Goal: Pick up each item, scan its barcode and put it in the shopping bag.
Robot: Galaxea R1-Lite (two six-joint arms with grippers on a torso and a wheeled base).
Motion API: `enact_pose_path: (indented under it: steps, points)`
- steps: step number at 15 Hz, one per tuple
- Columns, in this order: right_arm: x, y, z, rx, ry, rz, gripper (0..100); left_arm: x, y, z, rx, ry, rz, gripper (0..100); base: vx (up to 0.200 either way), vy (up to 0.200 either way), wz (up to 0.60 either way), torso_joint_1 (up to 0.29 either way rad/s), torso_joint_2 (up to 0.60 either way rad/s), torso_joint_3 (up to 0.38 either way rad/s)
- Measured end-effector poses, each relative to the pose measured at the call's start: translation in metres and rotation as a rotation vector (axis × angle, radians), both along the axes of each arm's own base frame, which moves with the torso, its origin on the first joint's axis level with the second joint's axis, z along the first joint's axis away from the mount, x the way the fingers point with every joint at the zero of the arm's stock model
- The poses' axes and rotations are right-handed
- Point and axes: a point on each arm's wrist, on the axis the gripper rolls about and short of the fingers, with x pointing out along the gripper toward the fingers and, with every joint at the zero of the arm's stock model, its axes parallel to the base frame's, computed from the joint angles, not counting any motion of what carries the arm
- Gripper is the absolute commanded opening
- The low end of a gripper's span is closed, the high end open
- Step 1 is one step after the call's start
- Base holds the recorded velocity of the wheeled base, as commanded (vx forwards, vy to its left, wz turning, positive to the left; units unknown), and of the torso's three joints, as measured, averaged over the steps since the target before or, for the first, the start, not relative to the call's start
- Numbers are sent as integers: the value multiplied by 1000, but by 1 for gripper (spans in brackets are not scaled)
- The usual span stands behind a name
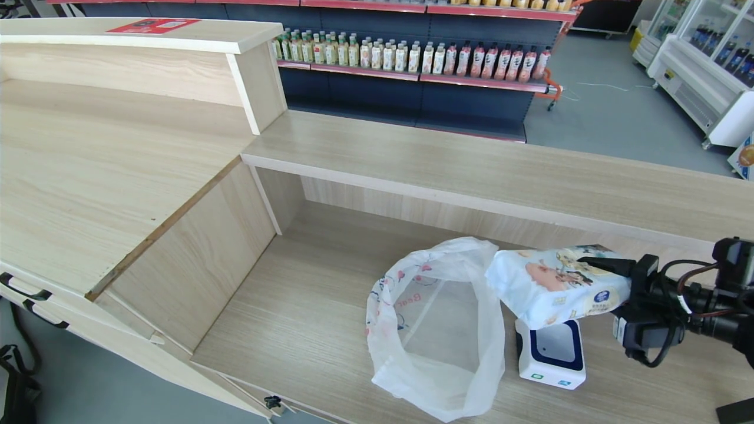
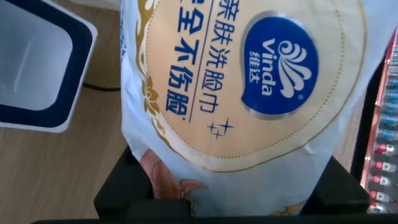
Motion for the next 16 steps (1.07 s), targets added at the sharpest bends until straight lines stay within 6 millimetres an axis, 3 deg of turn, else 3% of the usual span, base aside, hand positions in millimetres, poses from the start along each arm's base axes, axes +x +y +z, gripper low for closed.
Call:
enact_pose_path:
  steps: [4,7,11,16]
  points:
    - [-55,34,31,260,313,-66,0,0,0,0,0,0,0,100,0,0,0,0,0,0]
    - [-91,52,49,364,445,-131,0,0,0,0,0,0,-1,100,0,0,0,0,0,0]
    - [-124,58,60,706,702,-437,0,0,0,0,0,0,0,100,0,0,0,0,0,0]
    - [-154,56,88,849,836,-721,0,0,0,0,0,0,0,100,0,0,0,0,0,0]
